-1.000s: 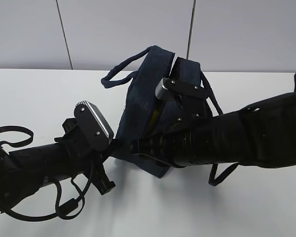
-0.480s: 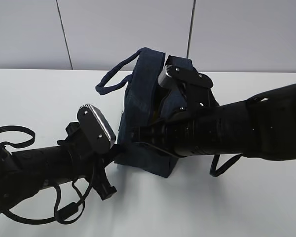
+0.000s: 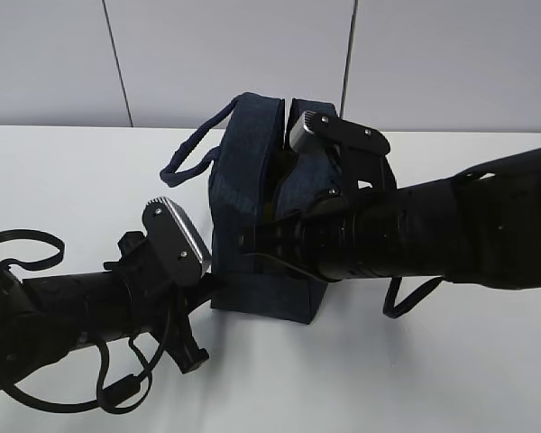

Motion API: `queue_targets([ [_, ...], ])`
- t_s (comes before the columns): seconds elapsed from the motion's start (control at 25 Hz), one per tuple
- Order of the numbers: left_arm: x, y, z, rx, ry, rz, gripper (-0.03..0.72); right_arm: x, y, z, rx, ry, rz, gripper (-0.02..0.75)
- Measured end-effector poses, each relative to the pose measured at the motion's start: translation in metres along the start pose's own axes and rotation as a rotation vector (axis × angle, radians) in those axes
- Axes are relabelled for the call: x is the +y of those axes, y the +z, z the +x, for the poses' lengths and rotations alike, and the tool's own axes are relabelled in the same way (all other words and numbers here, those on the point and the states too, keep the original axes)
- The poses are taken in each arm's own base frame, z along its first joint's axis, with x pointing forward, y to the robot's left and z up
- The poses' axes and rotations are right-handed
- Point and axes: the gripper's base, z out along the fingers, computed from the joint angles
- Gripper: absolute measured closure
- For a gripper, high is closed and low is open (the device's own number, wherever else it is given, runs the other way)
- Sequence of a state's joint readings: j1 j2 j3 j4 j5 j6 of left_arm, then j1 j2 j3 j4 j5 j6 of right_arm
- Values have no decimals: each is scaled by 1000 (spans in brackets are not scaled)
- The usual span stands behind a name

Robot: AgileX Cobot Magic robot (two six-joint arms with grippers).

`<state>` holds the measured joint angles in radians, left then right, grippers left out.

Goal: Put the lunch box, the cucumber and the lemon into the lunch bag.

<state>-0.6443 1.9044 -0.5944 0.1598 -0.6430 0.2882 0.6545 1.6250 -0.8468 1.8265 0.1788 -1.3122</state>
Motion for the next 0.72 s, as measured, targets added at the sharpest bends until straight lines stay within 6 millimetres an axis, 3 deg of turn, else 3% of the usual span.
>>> queue_targets([
  [0.72,-2,-1,6,54,-46,18,704,6,-7,-13,-52,-9,-2,738],
])
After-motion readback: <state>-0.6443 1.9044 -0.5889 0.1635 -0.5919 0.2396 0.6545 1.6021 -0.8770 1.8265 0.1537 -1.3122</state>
